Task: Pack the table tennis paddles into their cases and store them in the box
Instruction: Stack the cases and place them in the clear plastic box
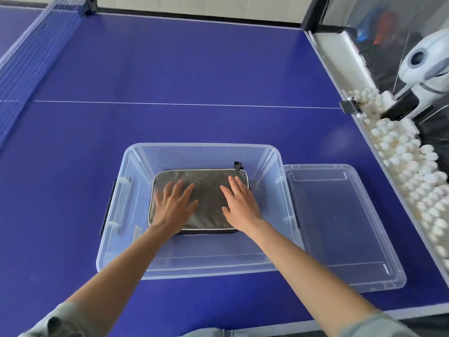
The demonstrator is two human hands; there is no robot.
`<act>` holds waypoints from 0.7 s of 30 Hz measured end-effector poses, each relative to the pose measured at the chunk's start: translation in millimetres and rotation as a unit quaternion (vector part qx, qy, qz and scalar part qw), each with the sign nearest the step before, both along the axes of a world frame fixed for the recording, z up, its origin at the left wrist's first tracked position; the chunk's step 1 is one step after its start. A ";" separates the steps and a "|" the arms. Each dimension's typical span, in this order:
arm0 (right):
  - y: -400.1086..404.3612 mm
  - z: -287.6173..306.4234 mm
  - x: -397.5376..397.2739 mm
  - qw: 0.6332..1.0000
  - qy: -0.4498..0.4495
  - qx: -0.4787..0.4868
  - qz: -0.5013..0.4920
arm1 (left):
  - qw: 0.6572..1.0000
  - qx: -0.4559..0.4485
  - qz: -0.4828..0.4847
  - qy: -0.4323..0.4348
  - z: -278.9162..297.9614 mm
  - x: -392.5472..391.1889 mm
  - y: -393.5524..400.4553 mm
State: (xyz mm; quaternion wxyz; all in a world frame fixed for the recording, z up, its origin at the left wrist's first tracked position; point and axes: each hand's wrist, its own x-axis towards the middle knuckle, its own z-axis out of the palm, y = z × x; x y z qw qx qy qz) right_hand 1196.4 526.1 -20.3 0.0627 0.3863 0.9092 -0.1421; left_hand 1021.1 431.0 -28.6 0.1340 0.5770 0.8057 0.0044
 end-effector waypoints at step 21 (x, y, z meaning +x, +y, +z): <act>141.6 29.5 314.5 0.992 0.029 0.065 -0.103 | 0.993 0.099 -0.061 -0.029 21.1 324.5 159.7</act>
